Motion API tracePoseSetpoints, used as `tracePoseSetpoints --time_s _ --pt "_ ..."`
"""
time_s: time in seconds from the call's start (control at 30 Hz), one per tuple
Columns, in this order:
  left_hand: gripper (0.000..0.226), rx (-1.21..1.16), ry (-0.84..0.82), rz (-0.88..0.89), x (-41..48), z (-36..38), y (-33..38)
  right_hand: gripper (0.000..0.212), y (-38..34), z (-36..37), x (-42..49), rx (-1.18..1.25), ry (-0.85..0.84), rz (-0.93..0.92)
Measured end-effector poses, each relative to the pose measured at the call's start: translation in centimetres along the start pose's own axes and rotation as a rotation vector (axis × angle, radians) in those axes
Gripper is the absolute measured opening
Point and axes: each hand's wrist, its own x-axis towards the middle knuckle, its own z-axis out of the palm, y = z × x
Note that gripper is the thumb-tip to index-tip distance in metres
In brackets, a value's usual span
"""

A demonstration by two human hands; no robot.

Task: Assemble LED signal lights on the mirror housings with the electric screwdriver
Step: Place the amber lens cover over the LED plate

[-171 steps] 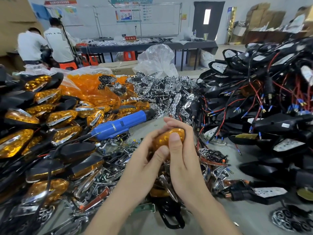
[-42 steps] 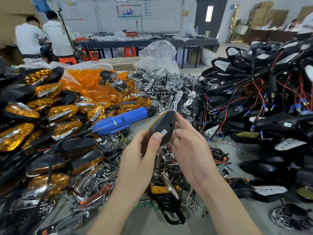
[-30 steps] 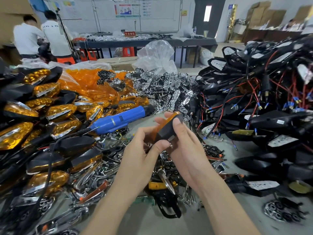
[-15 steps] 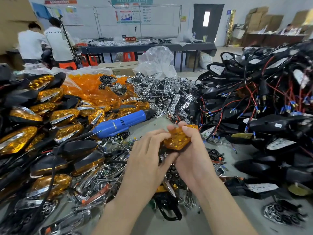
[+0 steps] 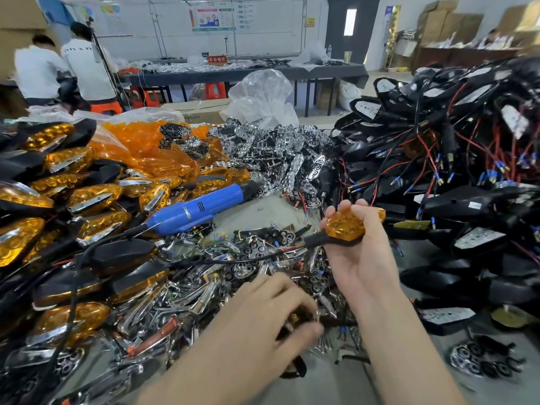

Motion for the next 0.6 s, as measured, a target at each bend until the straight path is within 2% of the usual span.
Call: tracePoseSetpoints --time_s 0.13,0.23,0.33,0.43,0.5,0.6 --pt "0.062 0.206 -0.02 -0.054 0.1 0.5 0.9 0.013 0.3 -0.1 0.1 -0.018 -0.029 0.041" --pt "0.038 0.313 -0.053 -0.094 0.4 0.5 2.1 0.011 0.5 0.0 0.2 -0.032 -0.033 0.045" --pt "0.016 0.306 0.06 -0.016 -0.1 0.9 1.8 0.011 0.6 -0.2 0.3 -0.031 -0.031 0.051" --pt "0.017 0.28 0.039 -0.074 -0.3 -0.5 1.7 0.011 0.8 -0.3 0.4 -0.032 -0.049 0.076" --pt "0.013 0.126 0.084 -0.171 -0.6 -1.9 0.6 0.011 1.1 -0.2 0.3 -0.063 -0.065 0.084" --pt "0.014 -0.494 0.082 -0.343 -0.4 -4.6 -0.2 0.01 1.7 0.2 0.1 -0.138 -0.088 0.088"
